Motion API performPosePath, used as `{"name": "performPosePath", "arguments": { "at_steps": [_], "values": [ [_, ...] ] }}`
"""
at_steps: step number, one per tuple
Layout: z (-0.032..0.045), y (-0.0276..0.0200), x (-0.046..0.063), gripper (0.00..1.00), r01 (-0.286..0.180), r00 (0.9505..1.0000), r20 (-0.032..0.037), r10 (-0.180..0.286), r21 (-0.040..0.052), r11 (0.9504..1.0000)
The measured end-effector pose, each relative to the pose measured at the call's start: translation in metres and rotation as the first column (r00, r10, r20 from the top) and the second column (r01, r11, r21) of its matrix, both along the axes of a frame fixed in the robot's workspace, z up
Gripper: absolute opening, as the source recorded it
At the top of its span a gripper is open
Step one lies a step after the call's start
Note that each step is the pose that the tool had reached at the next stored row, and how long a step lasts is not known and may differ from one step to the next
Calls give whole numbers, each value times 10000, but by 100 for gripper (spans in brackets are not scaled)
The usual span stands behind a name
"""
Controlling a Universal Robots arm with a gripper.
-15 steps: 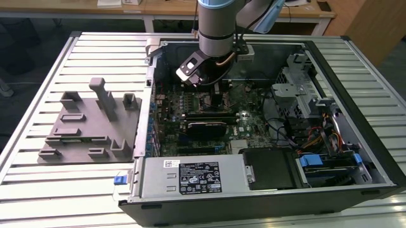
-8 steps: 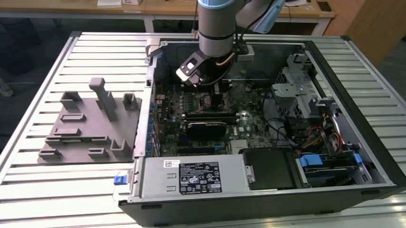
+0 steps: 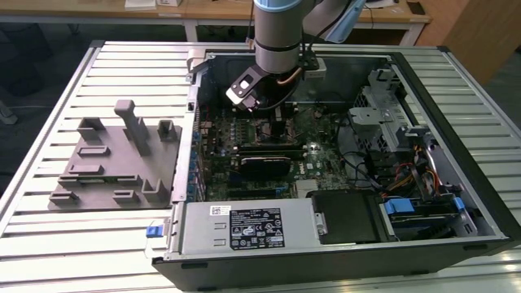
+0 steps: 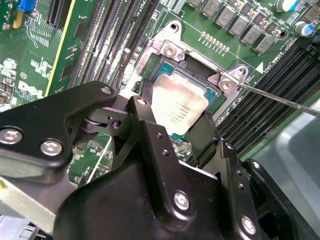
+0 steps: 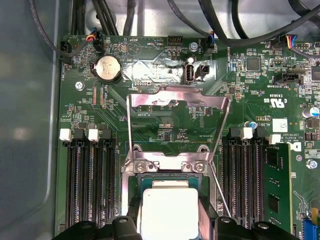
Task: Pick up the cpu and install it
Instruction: 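Place the cpu into insertion slot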
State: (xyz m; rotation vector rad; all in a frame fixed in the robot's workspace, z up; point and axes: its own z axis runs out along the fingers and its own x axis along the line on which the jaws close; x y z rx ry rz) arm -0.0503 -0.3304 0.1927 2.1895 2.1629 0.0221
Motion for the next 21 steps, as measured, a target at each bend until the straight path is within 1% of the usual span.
{"name": "performPosePath", "arguments": {
  "at_steps": [6, 7, 12, 18, 21],
  "values": [
    [0, 0, 2, 55, -1, 10000, 0, 1, 0, 10000],
    [0, 0, 2, 61, -1, 10000, 0, 1, 0, 10000],
    [6, 0, 3, 61, -1, 10000, -1, 1, -2, 10000],
    [108, 0, 3, 61, 0, 10000, -1, 0, -1, 10000],
    [112, 0, 3, 61, -1, 10000, 1, 1, 1, 10000]
  ]
}}
